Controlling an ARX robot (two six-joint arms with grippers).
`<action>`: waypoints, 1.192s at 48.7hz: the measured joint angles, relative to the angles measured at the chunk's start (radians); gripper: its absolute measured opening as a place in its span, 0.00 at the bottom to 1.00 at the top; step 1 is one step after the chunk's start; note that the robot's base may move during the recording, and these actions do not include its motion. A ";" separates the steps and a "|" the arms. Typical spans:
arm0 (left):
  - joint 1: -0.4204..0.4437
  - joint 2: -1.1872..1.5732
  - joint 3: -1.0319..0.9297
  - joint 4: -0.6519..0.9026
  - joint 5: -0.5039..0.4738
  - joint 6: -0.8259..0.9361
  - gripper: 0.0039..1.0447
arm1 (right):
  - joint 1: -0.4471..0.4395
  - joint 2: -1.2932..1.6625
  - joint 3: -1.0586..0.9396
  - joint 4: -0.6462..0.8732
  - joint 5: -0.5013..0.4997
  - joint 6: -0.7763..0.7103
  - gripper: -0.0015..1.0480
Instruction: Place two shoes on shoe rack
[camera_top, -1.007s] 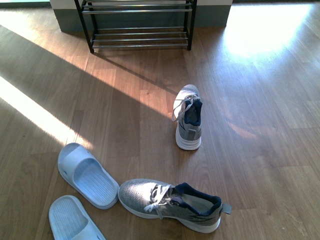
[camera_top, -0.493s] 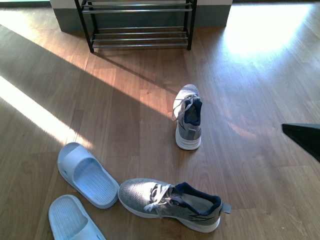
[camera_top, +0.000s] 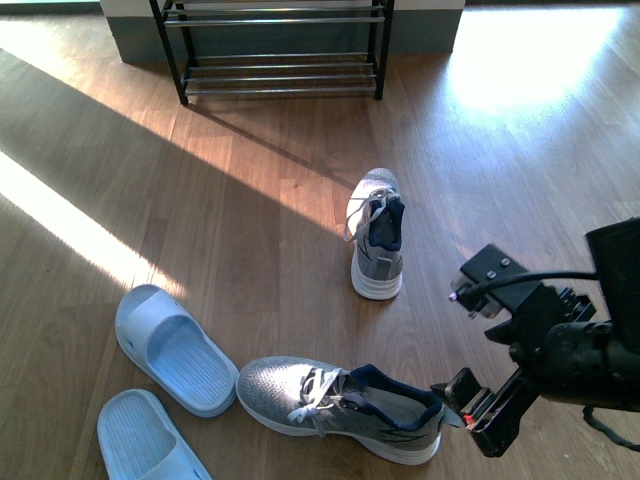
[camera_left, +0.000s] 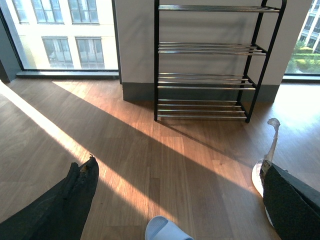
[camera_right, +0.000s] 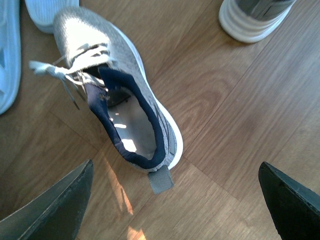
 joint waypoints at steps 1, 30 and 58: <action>0.000 0.000 0.000 0.000 0.000 0.000 0.91 | 0.002 0.013 0.007 0.000 0.003 -0.002 0.91; 0.000 0.000 0.000 0.000 0.000 0.000 0.91 | 0.011 0.407 0.365 -0.089 0.048 -0.008 0.91; 0.000 0.000 0.000 0.000 0.000 0.000 0.91 | 0.024 0.530 0.522 -0.200 0.010 -0.071 0.90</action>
